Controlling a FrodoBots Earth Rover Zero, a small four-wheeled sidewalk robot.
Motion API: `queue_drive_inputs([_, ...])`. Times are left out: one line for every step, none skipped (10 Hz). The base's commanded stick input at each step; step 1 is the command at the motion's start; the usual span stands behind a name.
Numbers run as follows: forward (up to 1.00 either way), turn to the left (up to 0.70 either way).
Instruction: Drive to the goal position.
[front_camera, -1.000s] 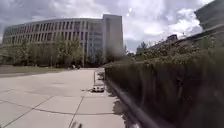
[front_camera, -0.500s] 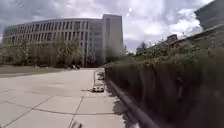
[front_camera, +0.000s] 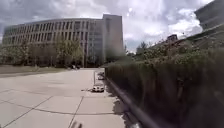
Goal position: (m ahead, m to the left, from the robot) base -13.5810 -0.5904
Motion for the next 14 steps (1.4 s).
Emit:
queue_drive_inputs([0.06, 0.00])
queue_drive_inputs([0.06, 0.00])
queue_drive_inputs([0.06, 0.00])
queue_drive_inputs([0.05, 0.00])
queue_drive_inputs([0.05, 0.00])
queue_drive_inputs([0.06, 0.00])
queue_drive_inputs([0.06, 0.00])
queue_drive_inputs([0.06, 0.00])
queue_drive_inputs([0.06, 0.00])
queue_drive_inputs([0.06, 0.00])
queue_drive_inputs([0.06, 0.00])
queue_drive_inputs([0.06, 0.00])
queue_drive_inputs([0.06, 0.00])
queue_drive_inputs([0.06, 0.00])
